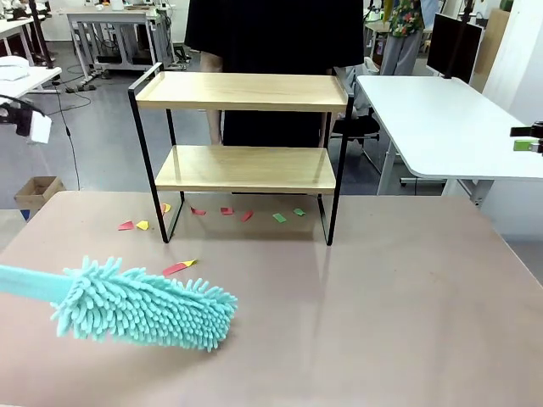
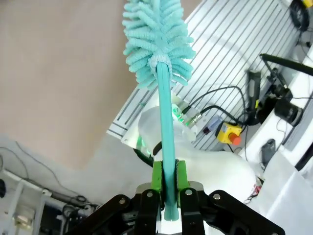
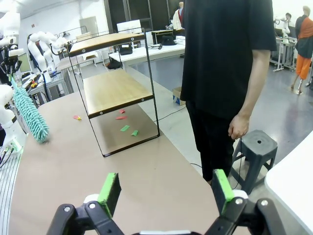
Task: Clean the shelf.
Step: Clean the specific section of the Shelf indicated by the human with the Duster.
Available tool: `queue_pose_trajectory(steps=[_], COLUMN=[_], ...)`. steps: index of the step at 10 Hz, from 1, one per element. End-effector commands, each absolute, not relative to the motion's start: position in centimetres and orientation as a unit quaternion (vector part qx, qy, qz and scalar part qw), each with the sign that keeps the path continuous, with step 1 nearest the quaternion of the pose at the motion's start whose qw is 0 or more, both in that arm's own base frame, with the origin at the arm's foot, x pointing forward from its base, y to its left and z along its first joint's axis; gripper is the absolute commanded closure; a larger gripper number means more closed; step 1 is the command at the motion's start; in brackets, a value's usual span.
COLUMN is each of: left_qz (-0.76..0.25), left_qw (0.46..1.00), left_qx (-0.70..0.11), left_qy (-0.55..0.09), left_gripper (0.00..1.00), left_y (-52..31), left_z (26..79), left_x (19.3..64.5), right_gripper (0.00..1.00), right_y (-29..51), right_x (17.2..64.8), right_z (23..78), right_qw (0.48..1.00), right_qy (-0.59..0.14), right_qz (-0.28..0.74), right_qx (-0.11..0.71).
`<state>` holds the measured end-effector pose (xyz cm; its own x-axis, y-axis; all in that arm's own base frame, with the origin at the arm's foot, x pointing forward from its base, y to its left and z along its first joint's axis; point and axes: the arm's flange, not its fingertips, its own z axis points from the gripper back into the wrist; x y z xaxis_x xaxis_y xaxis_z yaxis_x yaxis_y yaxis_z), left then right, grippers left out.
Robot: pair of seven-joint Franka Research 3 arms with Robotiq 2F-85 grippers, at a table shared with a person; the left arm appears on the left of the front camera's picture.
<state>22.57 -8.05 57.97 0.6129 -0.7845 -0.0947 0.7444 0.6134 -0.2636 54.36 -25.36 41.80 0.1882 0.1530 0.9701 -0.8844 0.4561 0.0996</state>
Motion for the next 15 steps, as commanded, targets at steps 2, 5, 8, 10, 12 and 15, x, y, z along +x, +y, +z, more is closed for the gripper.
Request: queue_pose_trajectory(steps=[2,5,8,10,12,15], left_qz=[-0.428,-0.428,-0.428,-0.428,-0.428,-0.428], left_qw=[0.893,0.893,0.893,0.893,0.893,0.893], left_qx=[-0.099,-0.099,-0.099,-0.099,-0.099,-0.099], left_qy=[0.101,0.101,0.101,0.101,0.101,0.101], left_gripper=[0.86,0.86,0.86,0.86,0.86,0.86], left_y=[-8.05,-8.05,-8.05,-8.05,-8.05,-8.05], left_z=[57.97,57.97,57.97,57.97,57.97,57.97], left_x=[22.57,22.57,22.57,22.57,22.57,22.57], right_gripper=[0.0,0.0,0.0,0.0,0.0,0.0], right_y=[-25.2,-25.2,-25.2,-25.2,-25.2,-25.2], right_x=[54.27,54.27,54.27,54.27,54.27,54.27], right_z=[42.06,42.06,42.06,42.06,42.06,42.06], right_qw=[0.682,0.682,0.682,0.682,0.682,0.682], right_qy=[-0.51,-0.51,-0.51,-0.51,-0.51,-0.51], right_qz=[0.383,0.383,0.383,0.383,0.383,0.383], right_qx=[0.357,0.357,0.357,0.357,0.357,0.357])
